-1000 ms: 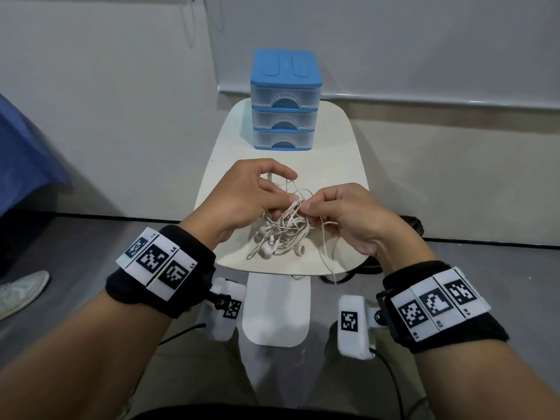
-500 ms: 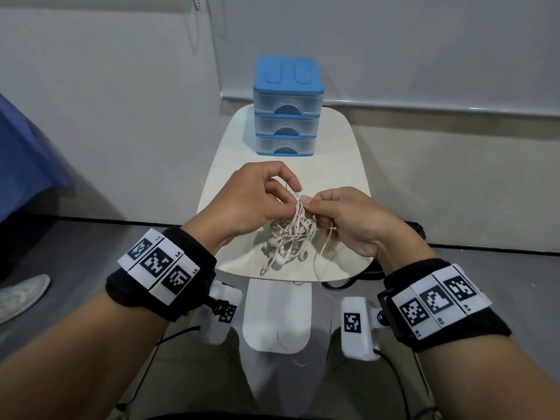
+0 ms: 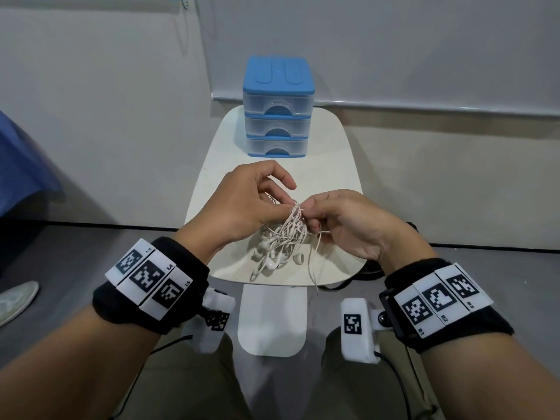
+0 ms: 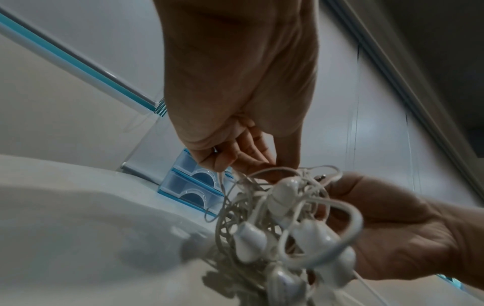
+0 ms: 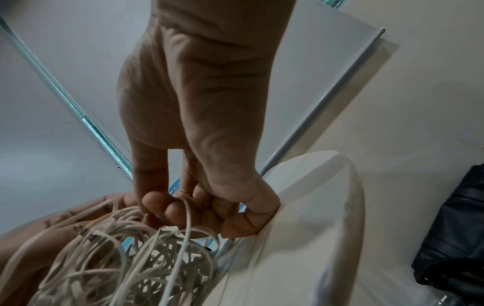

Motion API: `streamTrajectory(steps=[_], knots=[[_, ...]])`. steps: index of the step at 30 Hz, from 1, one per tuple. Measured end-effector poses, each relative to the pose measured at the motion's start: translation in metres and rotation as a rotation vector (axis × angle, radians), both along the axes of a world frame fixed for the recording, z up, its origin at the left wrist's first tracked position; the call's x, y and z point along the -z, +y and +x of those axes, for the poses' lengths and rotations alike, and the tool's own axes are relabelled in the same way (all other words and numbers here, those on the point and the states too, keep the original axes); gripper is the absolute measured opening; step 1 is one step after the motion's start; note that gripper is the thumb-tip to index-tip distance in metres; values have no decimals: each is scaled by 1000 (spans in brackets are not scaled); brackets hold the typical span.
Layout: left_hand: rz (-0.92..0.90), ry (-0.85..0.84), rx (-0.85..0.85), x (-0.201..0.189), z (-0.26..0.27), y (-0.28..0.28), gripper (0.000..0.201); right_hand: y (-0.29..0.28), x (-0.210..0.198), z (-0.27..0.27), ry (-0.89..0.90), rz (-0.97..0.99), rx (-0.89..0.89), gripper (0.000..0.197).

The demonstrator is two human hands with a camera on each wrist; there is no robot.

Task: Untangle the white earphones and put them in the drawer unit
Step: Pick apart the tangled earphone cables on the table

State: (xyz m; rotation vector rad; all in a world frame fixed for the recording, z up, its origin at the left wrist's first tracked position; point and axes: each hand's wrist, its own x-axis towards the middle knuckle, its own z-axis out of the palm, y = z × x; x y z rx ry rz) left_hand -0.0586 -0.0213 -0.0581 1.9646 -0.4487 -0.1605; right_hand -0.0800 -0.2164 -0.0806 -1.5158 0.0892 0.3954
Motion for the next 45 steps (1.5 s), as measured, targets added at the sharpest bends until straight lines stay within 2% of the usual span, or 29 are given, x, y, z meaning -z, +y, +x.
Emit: streamTrajectory(steps=[9,14,23,30,38,42,45], knots=[[147,-77,31,-5,3,2,30,-1,5,1,-95,-83,-61,19],[262,-119,98,-5,5,3,40,5,4,-1,-112,-155,-27,20],[209,-23,88,-7,8,3,35,8,-1,-4,-103,-198,-2,15],[216,-7,88,-8,11,3,39,5,-4,-2,-21,-123,36,35],[281,-75,128,-8,11,-1,39,7,-7,-3,-24,-160,31,26],[317,-68,165,-5,9,-2,28,9,-11,-2,-41,-225,69,17],[352,-76,218,-4,11,0,20,11,-12,-2,-144,-204,167,9]])
